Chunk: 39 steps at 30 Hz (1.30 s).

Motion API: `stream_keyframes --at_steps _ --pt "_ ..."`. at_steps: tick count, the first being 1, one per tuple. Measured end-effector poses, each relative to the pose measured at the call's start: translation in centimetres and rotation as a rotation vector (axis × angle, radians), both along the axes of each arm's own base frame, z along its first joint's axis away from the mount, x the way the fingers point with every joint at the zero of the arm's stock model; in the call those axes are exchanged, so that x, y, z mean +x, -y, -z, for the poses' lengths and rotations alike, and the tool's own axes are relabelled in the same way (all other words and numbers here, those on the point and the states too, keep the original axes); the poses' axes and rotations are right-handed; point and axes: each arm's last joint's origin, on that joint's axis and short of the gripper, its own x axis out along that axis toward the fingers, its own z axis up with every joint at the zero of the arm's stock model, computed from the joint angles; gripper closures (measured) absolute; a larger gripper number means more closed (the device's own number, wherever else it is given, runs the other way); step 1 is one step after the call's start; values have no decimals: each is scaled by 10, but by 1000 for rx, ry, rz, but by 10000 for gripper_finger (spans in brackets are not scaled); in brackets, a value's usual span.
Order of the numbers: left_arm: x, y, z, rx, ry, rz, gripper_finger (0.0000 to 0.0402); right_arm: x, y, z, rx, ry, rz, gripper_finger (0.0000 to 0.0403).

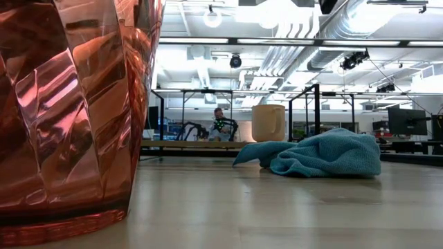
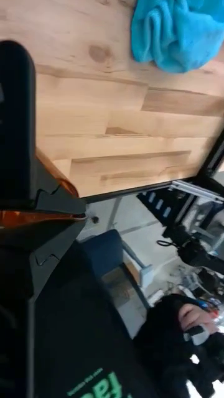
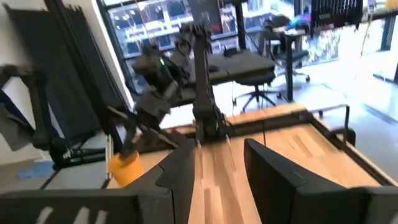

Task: Stack small to large cups/mugs on shelf
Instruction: Put the red cup on the shelf

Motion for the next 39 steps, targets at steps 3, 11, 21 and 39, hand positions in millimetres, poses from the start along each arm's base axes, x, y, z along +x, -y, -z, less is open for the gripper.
stream_keyframes --at_steps 3,11,21,39 --pt "2 6 -9 20 -24 19 389 0 0 3 6 -35 7 272" --pt "7 33 -33 118 -88 2 390 -1 0 2 5 -27 6 272" --pt "28 62 -31 270 -336 -2 390 -12 -2 -1 3 -18 6 272" --pt "55 74 -29 334 -456 -27 371 -41 -7 1 -5 -72 4 272"
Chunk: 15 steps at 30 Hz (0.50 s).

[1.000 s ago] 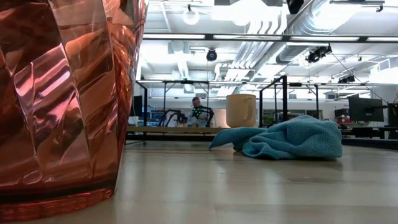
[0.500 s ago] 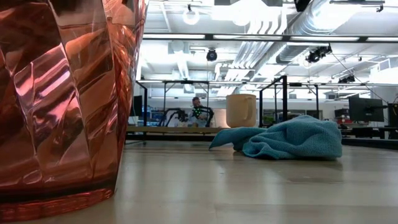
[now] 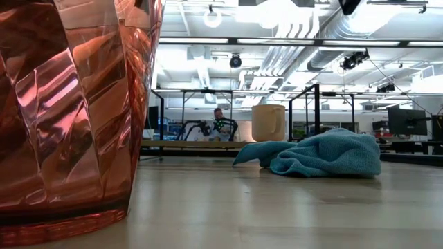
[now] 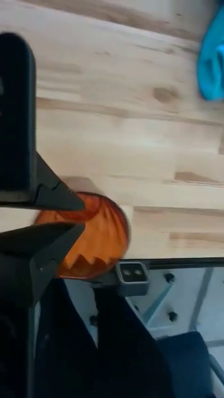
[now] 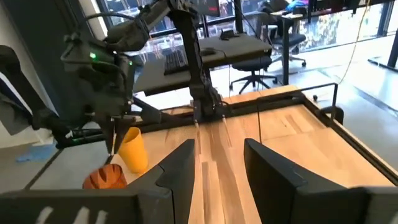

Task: Stack small to large cups/mugs on shelf
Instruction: Put the red cup on the shelf

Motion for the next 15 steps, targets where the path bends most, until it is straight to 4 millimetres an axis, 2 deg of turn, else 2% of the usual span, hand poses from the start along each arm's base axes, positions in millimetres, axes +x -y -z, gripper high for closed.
stream_keyframes --at_steps 9,15 --pt "5 3 13 -5 -56 -9 294 -7 -1 0 -28 0 -2 272" --pt "8 4 21 -9 -91 -22 262 -10 -2 3 -62 -34 -9 272"
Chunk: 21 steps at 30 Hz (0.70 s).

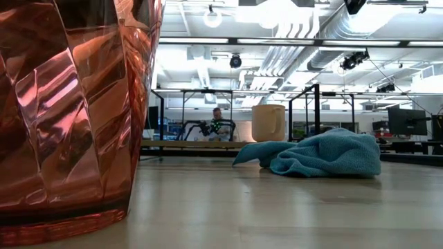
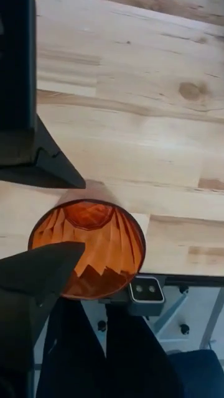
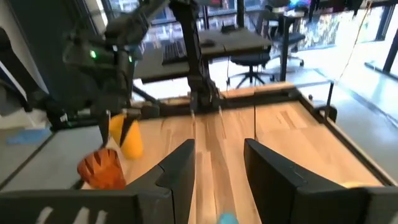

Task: Stack small to large cups/mugs on shelf
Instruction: Put the red cup on the shelf

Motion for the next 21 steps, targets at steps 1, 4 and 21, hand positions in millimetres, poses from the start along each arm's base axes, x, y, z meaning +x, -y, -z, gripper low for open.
stream_keyframes --at_steps 1,4,21 --pt "0 0 0 0 -1 -1 260 0 0 1 -1 -15 -1 272" --pt "0 0 0 4 3 -5 257 -1 0 5 -7 -57 -3 272" --pt "1 -1 0 4 6 -75 257 -2 0 10 3 -108 -5 272"
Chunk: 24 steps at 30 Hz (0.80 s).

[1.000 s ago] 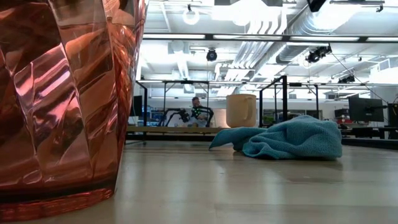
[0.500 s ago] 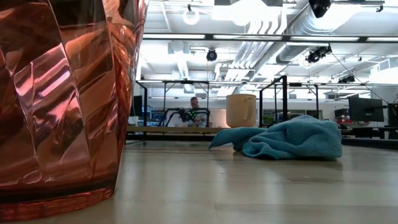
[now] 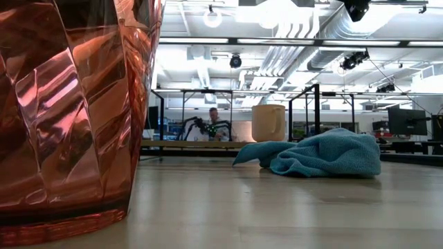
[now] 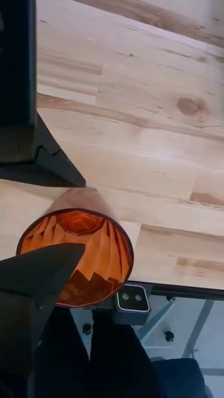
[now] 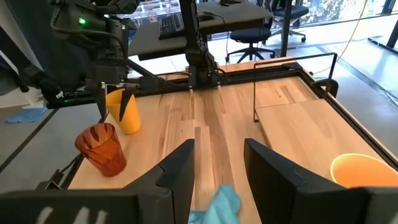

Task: Stack small to large cups/mugs on shelf
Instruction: Put the red cup on the shelf

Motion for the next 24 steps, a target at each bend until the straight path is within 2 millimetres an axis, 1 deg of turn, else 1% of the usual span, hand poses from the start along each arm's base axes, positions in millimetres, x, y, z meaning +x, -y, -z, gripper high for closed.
stream_keyframes --at_steps 9,18,24 --pt "0 0 0 -17 -9 -10 256 0 0 0 24 0 0 272" --pt "11 7 26 -56 -100 3 256 0 0 0 25 -5 -2 272" --pt "14 9 36 -48 -125 -3 256 0 0 1 26 -15 -2 272"
